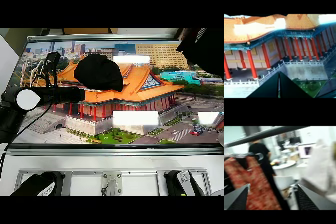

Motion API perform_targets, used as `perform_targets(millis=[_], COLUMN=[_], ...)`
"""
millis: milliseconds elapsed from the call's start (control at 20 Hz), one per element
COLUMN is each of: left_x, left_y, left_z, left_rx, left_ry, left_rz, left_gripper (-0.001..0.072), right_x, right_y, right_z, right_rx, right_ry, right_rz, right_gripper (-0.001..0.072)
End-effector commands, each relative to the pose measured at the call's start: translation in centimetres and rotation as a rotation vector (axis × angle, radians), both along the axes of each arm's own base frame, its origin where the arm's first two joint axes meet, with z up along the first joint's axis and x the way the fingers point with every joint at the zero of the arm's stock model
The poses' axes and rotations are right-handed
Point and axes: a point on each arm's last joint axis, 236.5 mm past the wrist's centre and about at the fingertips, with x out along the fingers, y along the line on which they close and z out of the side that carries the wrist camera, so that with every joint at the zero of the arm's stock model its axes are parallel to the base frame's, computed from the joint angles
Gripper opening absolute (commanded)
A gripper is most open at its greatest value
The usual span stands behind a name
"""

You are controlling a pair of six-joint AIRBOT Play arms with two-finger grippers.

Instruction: Fold the clothes and pants, and hang the long-sleeved shirts on hangers.

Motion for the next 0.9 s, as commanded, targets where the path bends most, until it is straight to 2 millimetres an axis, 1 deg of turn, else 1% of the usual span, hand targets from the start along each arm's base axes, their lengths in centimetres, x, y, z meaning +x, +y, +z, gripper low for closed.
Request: perform_targets(millis=[0,50,100,150,200,250,300,400,450,500,550,600,650,750,850], left_x=[0.0,0.0,0.0,-0.1,-0.1,-0.1,-0.1,-0.1,-0.1,-0.1,-0.1,-0.2,-0.3,-0.4,-0.3], left_y=[0.0,0.0,0.0,0.0,0.0,0.0,0.0,0.0,0.0,0.0,0.0,0.0,0.0,0.0,0.0], left_z=[0.0,0.0,0.0,-0.1,-0.1,-0.1,-0.1,-0.1,-0.1,-0.1,-0.1,-0.2,-0.3,-0.3,-0.3], left_rx=[0.002,0.001,0.002,0.002,0.003,0.003,0.003,0.003,0.003,0.003,0.003,0.005,0.007,0.008,0.007], left_ry=[0.000,0.000,0.001,0.002,0.003,0.004,0.004,0.004,0.004,0.004,0.004,0.010,0.016,0.018,0.017], left_rz=[-0.002,-0.002,-0.002,-0.002,-0.003,-0.003,-0.003,-0.003,-0.003,-0.003,-0.003,-0.005,-0.007,-0.007,-0.007], left_gripper=[0.0015,0.0015,0.0015,0.0015,0.0015,0.0015,0.0015,0.0015,0.0015,0.0015,0.0015,0.0015,0.0015,0.0015,0.0015], right_x=[8.3,10.8,13.0,14.6,15.5,15.8,15.5,13.8,12.7,11.7,10.6,9.5,8.6,7.4,6.7], right_y=[9.7,13.2,17.4,22.0,26.5,30.9,35.5,43.3,46.8,49.7,52.0,54.0,55.5,57.5,59.0], right_z=[-3.4,-5.5,-8.0,-10.8,-13.5,-16.0,-18.7,-23.7,-26.3,-28.6,-30.9,-33.3,-35.3,-37.6,-38.6], right_rx=[-0.032,-0.020,0.001,0.007,-0.004,-0.011,-0.007,0.006,0.021,0.030,0.036,0.037,0.034,0.035,0.050], right_ry=[0.182,0.257,0.344,0.439,0.532,0.616,0.700,0.855,0.926,0.987,1.053,1.125,1.187,1.260,1.292], right_rz=[0.390,0.529,0.690,0.857,1.011,1.159,1.311,1.565,1.668,1.742,1.802,1.849,1.883,1.933,1.975], right_gripper=[0.0650,0.0651,0.0650,0.0651,0.0651,0.0650,0.0651,0.0651,0.0650,0.0650,0.0650,0.0650,0.0650,0.0650,0.0650])
